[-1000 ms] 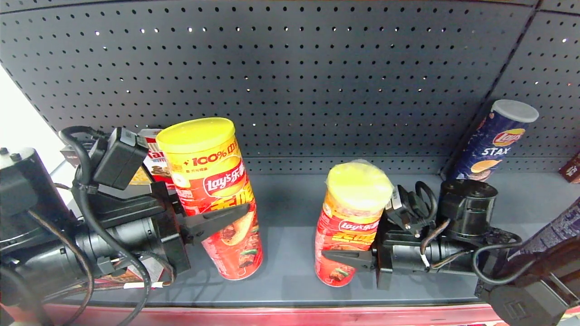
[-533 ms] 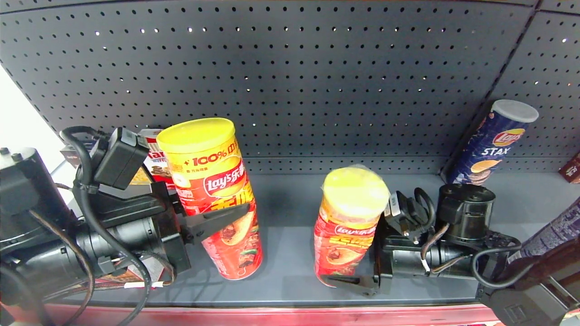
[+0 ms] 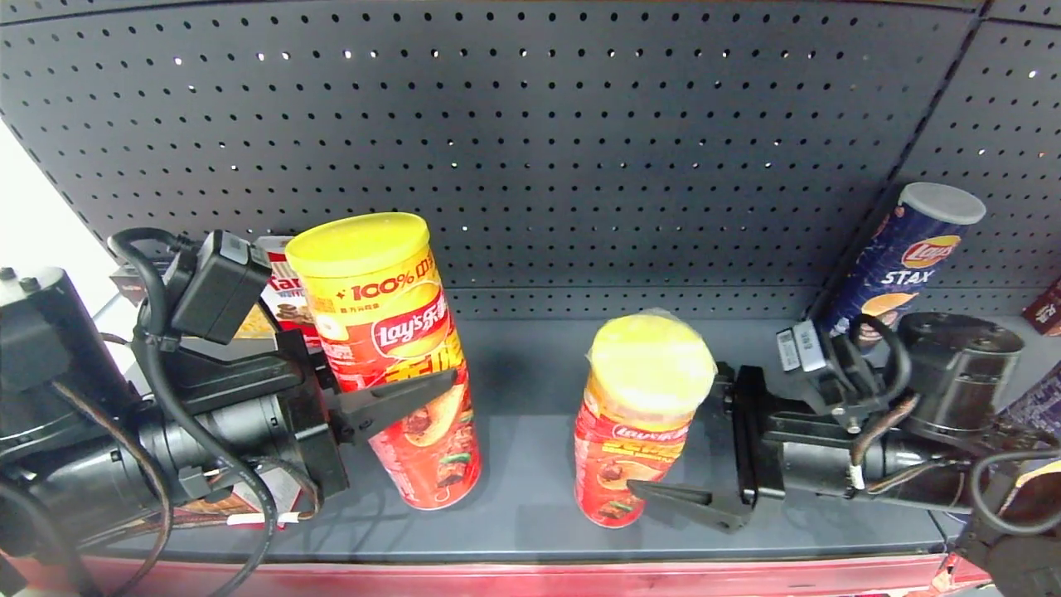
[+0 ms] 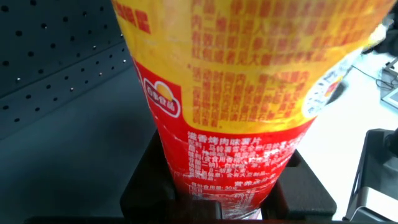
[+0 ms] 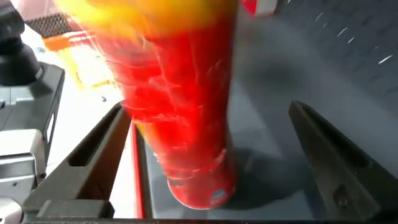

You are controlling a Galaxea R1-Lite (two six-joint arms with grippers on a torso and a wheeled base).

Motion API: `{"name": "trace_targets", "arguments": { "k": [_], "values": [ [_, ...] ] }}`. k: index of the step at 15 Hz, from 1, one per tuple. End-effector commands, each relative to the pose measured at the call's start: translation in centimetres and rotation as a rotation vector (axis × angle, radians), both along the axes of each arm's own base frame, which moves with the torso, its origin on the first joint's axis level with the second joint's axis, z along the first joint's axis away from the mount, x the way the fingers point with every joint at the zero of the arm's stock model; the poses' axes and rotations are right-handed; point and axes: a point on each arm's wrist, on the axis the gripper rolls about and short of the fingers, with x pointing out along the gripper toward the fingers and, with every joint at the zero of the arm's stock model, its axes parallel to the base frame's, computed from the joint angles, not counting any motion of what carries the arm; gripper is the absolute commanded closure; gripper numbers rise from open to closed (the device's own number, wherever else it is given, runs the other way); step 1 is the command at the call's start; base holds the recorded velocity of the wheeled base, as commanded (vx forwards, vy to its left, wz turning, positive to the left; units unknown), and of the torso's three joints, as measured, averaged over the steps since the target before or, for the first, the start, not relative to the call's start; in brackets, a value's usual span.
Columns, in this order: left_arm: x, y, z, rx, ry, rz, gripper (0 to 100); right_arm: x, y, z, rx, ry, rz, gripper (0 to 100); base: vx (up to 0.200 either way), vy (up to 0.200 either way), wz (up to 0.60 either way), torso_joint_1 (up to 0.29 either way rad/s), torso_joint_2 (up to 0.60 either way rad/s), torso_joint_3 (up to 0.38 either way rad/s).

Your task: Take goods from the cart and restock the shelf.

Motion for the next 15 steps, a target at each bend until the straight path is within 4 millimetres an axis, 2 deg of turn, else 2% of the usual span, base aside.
{"name": "trace_targets", "arguments": {
  "k": [1,2,6,8,9,11,13,15],
  "values": [
    [0.1,0.0,0.2,-0.004,-0.008,0.000,100,-3.2,-3.2,3.3,0.049,-0.084,-0.079,0,0.000,0.000,0.00,0.000,0.00,0.000],
    [0.1,-0.1,0.3,-0.005,-0.009,-0.003,100,-4.0,-3.8,3.9,0.054,-0.093,-0.120,0,0.000,0.000,0.00,0.000,0.00,0.000],
    [0.2,-0.1,0.5,-0.008,-0.016,-0.002,100,-10.1,-7.4,7.4,0.145,-0.133,-0.369,0,0.000,0.000,0.00,0.000,0.00,0.000],
    [0.1,-0.1,0.4,-0.007,-0.015,-0.002,100,-13.1,-9.2,7.1,0.144,-0.116,-0.497,0,0.000,0.000,0.00,0.000,0.00,0.000],
    [0.1,-0.1,0.4,-0.007,-0.015,-0.003,100,-14.3,-9.9,6.3,0.137,-0.095,-0.543,0,0.000,0.000,0.00,0.000,0.00,0.000],
    [0.1,-0.1,0.5,-0.008,-0.017,-0.003,100,-18.0,-12.3,2.2,0.111,0.014,-0.730,0,0.000,0.000,0.00,0.000,0.00,0.000],
    [0.1,-0.2,0.6,-0.009,-0.019,-0.005,100,-20.4,-13.8,-1.5,0.092,0.100,-0.855,0,0.000,0.000,0.00,0.000,0.00,0.000],
    [0.1,-0.2,0.6,-0.009,-0.020,-0.005,100,-22.3,-14.9,-4.5,0.063,0.135,-0.901,0,0.000,0.000,0.00,0.000,0.00,0.000]
  ]
}}
